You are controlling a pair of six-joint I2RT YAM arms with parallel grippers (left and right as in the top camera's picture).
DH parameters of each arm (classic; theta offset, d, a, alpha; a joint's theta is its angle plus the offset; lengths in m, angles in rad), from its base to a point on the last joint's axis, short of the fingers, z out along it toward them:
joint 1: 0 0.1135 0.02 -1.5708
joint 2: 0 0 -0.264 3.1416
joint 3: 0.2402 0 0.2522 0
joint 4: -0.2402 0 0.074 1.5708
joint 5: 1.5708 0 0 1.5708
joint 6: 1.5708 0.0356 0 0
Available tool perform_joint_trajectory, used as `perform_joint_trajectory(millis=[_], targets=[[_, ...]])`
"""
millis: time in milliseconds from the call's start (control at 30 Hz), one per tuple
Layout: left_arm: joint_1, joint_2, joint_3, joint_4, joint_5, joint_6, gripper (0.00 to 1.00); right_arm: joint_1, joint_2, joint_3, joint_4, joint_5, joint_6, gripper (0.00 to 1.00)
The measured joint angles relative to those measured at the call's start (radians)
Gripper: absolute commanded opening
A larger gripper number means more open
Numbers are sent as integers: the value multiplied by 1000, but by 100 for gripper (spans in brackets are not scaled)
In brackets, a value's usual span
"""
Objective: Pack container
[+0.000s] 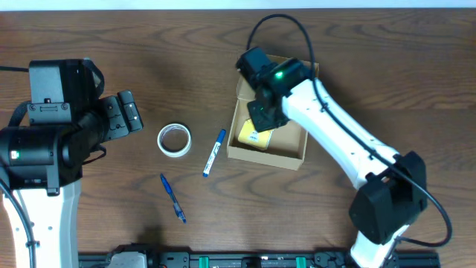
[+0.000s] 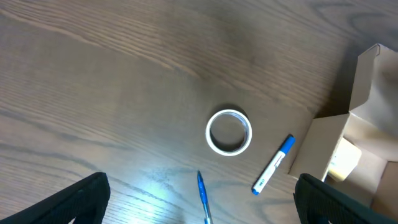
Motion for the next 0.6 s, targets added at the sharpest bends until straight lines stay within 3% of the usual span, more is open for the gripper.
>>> perform_joint_trajectory(millis=[600], targets=[[0,0,0,-1,6,0,95,-27,0,0,32,-50,-46,1]])
